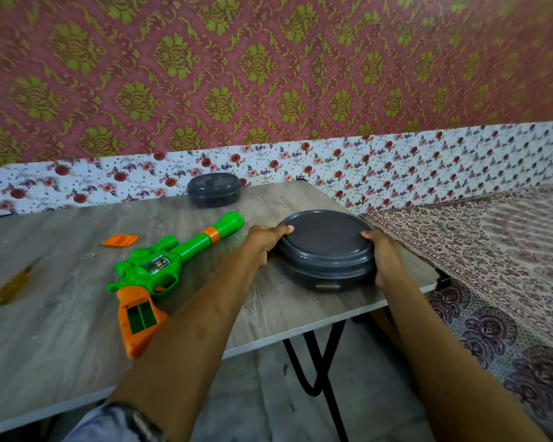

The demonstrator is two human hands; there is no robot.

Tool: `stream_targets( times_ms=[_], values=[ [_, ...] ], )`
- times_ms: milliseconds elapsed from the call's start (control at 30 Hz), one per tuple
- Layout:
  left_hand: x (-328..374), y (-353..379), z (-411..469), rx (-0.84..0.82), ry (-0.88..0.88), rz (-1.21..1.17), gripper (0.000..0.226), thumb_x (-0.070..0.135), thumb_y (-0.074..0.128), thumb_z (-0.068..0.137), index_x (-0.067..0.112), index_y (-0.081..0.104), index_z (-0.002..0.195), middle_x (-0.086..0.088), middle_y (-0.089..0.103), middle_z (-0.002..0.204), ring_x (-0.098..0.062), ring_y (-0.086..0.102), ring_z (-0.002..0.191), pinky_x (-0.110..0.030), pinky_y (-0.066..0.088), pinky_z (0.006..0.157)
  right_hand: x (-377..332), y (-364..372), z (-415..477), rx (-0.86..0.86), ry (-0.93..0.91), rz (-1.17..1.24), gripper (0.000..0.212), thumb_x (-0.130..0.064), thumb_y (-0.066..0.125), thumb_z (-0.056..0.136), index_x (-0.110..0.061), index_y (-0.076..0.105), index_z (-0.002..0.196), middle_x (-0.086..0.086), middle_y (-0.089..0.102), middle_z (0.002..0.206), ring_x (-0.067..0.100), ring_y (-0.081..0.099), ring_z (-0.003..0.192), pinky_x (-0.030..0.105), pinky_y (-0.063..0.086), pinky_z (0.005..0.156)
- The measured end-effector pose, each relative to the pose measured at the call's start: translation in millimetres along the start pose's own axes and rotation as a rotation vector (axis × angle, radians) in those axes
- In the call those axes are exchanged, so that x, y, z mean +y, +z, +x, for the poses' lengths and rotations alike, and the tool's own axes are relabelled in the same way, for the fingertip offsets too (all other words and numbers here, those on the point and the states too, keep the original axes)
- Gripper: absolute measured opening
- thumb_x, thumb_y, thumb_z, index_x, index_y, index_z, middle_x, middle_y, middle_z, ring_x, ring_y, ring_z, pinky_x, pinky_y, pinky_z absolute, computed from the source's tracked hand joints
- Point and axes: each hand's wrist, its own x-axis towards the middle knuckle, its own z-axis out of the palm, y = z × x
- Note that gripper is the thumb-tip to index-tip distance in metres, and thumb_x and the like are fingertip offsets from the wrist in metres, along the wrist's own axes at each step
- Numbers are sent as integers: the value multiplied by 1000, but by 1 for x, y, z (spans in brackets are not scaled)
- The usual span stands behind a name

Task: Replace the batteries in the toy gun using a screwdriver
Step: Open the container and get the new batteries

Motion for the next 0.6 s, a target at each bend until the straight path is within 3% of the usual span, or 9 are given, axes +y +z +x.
stream_targets(
  times_ms=[133,233,300,367,467,600],
  values=[
    [1,-6,-7,77,156,339,58,47,69,78,2,61,115,-14,63,121,-29,61,106,-38,51,93,-3,-4,-11,-35,-100,-221,55,-39,54,89,-7,44,133,14,52,132,32,50,119,41,41,99],
    [9,-14,-25,153,368,634,58,49,58,86,10,52,129,-13,50,136,-28,51,120,-36,42,102,-5,-12,-27,-53,-261,-424,72,-49,49,90,-13,23,146,13,33,149,32,35,135,44,31,109],
    [14,-23,-45,129,528,660,43,41,60,88,16,58,122,-9,53,130,-24,54,115,-31,42,97,0,-19,-41,-124,-391,-529,73,-49,52,89,-17,21,147,9,28,152,28,29,138,42,26,112],
    [12,-31,-66,-11,657,723,30,32,64,87,16,65,113,-4,62,119,-18,56,108,-25,43,88,12,-25,-48,-167,-504,-655,74,-49,55,87,-17,24,146,6,23,154,24,23,142,39,21,115],
    [3,-35,-89,-172,751,869,28,27,68,84,17,69,109,0,66,114,-14,58,105,-12,38,77,26,-23,-49,-172,-549,-661,70,-43,51,90,-20,19,148,1,14,157,15,12,145,31,12,115],
    [4,-31,-81,-81,784,1015,35,30,65,86,17,65,118,-2,64,123,-18,56,115,-25,42,96,21,-9,-35,-228,-523,-676,71,-43,50,90,-22,15,149,-1,11,158,16,12,145,33,13,115]
  ],
)
